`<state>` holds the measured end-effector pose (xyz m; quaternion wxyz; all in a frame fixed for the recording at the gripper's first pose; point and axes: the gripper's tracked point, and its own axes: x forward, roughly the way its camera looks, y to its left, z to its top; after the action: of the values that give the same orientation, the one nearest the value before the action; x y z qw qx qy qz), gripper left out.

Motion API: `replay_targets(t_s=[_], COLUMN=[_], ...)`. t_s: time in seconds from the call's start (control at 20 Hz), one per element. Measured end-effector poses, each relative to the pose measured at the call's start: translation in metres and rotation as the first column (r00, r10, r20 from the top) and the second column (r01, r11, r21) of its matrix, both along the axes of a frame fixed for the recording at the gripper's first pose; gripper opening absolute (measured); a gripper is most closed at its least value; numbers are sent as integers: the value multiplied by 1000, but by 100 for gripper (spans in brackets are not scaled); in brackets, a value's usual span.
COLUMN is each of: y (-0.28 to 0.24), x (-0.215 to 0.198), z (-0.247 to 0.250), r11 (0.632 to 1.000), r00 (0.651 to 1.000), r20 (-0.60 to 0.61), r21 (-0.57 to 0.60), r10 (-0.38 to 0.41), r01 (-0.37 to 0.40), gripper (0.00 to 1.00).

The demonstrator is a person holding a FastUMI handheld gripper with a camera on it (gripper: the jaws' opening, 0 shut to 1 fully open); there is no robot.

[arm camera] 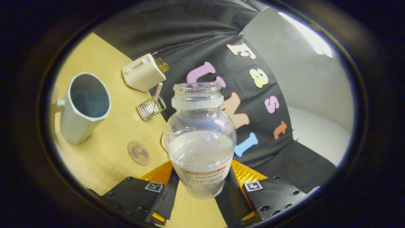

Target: Take the bottle from table, then pour the juice into the cup, finally place the bottle on the coaster

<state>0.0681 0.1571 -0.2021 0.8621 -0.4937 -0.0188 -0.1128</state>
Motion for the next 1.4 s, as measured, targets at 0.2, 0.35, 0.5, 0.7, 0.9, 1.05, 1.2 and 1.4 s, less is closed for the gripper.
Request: replay_targets(t_s=[0.2, 0.35, 0.5, 0.7, 0.9, 1.05, 1.2, 1.4], y=[16, 26, 30, 31, 33, 34, 35, 39], x=[1, 4, 6, 5, 4, 6, 5, 3], z=[0, -4, -5, -5, -5, -6, -3, -1], r11=[991, 979, 969, 949, 928, 919, 907, 892], r00=[999, 999, 999, 999, 998, 998, 998, 997], r20=[30, 34, 36, 49, 57, 55, 57, 66], r21=[-137, -201, -247, -314, -372, -395, -420, -452], r10=[14, 27, 27, 22, 22, 21, 27, 31], r01=[-10, -19, -17, -6, 1, 2, 0, 2], gripper=[81, 80, 80, 80, 80, 80, 80, 80])
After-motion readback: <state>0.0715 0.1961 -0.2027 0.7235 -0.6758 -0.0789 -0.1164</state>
